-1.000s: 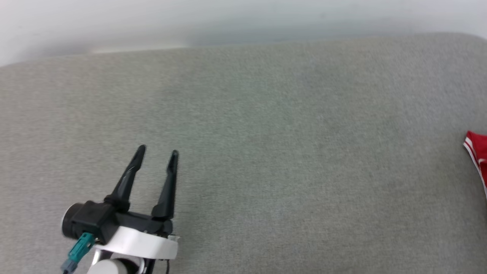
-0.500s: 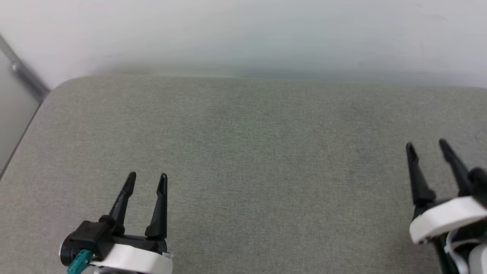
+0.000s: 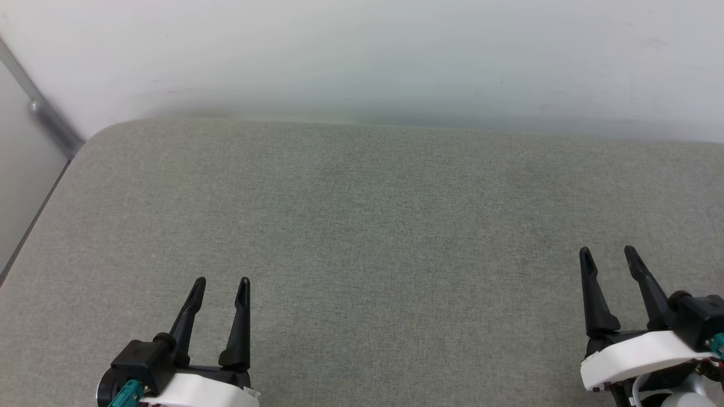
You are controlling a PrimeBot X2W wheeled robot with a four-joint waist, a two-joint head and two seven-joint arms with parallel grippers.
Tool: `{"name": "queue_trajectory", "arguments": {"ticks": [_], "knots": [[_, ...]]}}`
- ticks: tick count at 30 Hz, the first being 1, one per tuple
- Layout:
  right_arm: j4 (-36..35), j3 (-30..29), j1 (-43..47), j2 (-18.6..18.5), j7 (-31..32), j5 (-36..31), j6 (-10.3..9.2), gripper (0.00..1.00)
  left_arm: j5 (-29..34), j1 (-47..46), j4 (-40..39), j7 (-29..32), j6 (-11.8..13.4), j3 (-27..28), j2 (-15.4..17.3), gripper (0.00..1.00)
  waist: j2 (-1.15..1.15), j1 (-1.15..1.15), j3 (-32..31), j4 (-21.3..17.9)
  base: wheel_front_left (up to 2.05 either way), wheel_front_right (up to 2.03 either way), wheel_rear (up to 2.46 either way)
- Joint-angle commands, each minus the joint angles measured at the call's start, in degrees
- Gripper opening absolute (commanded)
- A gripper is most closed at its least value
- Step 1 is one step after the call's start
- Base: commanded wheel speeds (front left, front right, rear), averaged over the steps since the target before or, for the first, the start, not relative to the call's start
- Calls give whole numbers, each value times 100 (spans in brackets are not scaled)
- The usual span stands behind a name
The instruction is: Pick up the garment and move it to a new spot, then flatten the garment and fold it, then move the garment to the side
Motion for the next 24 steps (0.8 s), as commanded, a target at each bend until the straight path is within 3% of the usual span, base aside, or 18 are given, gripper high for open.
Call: {"name": "queue_trajectory", "arguments": {"ticks": [1, 24], "knots": [[22, 11, 22, 33, -28, -45, -2, 100, 20, 45, 23, -12, 5, 14, -17, 100, 0, 1, 1, -5, 0, 0, 0], [11, 64, -44, 75, -68, -23, -2, 100, -8, 1, -21, -12, 5, -134, 89, 100, 0, 1, 54, -77, 0, 0, 0]]}}
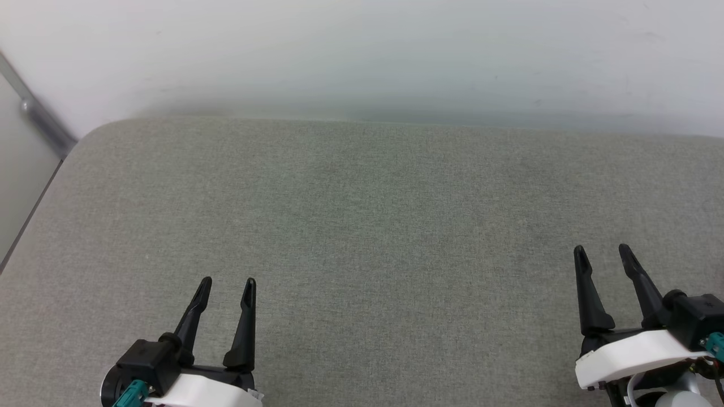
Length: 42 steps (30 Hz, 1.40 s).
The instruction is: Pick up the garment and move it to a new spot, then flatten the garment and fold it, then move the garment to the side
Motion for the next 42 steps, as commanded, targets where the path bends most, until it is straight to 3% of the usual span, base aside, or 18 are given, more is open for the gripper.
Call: {"name": "queue_trajectory", "arguments": {"ticks": [1, 5, 6, 9, 42], "knots": [[-23, 4, -14, 28, -9, 2, -2, 100, -19, -17, 4, -12, 5, -12, 25, 100, 0, 0, 6, -3, 0, 0, 0], [-39, 19, -1, 28, -5, 31, -2, 100, -37, -39, -13, -12, 5, -7, 24, 100, 0, 0, 14, -6, 0, 0, 0], [8, 18, 6, 0, 2, 16, 0, 0, -46, 1, 12, 1, 0, 0, -4, 0, 0, 0, 14, -7, 0, 0, 0], [176, 26, 62, 1, 9, 22, 0, 0, -52, 53, 172, 8, -1, -7, -46, 0, 0, 0, 14, -8, 0, 0, 0], [583, -100, -190, 8, 546, 3263, 0, 0, -3254, -351, 592, 683, 1, 181, 31, 0, 0, 0, -65, -161, 0, 0, 0]]}}
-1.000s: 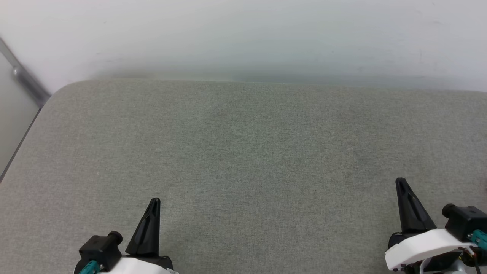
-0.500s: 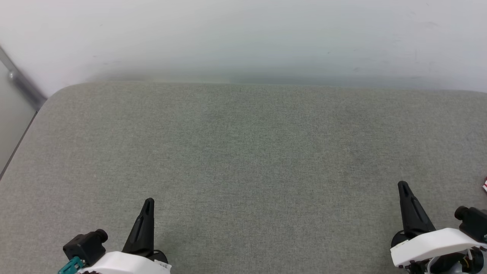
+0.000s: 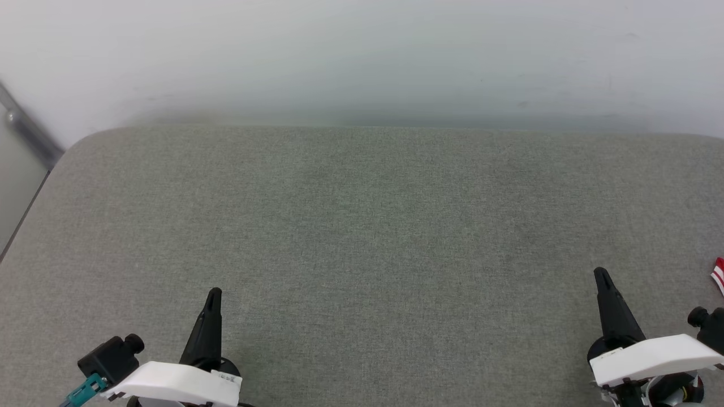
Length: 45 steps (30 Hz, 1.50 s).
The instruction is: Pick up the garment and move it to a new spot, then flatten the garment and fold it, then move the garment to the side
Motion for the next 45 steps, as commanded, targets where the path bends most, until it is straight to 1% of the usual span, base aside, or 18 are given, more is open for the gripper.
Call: {"name": "queue_trajectory", "arguments": {"ticks": [1, 24, 45], "knots": [[-36, -16, -177, 6, 38, 216, 0, 0, -197, -133, -31, 45, 1, 31, 47, 0, 0, 0, -4, -7, 0, 0, 0], [174, -81, -295, 10, 310, 1858, 0, 0, -1759, -330, 165, 445, 1, 199, 30, 0, 0, 0, -59, -114, 0, 0, 0], [327, -124, -385, 14, 503, 3023, -1, 0, -2843, -478, 316, 753, 1, 350, -6, 0, 0, 0, -106, -207, 0, 0, 0]]}}
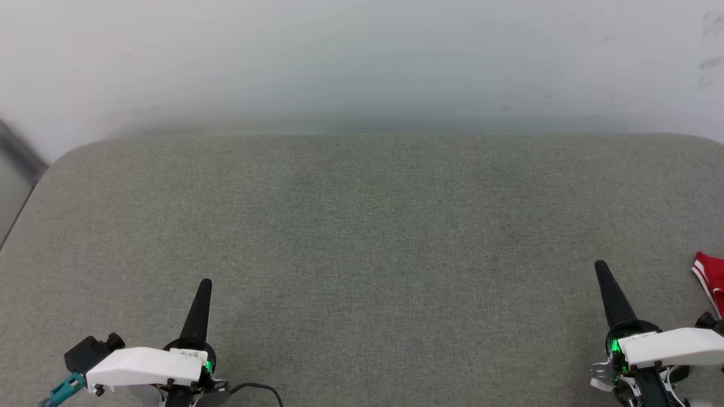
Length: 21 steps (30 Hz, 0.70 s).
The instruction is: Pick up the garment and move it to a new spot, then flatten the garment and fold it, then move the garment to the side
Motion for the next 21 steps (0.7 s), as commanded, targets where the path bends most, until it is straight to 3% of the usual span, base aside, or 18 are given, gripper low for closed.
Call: {"name": "queue_trajectory", "arguments": {"ticks": [1, 21], "knots": [[-12, -18, -123, 12, 20, 125, 1, 0, -107, -129, -17, 32, 0, 38, 12, 0, 0, 0, -2, -4, 0, 0, 0], [114, -53, -196, 16, 183, 1097, 0, 0, -995, -249, 115, 303, 0, 179, -31, 0, 0, 0, -50, -97, 0, 0, 0]]}}
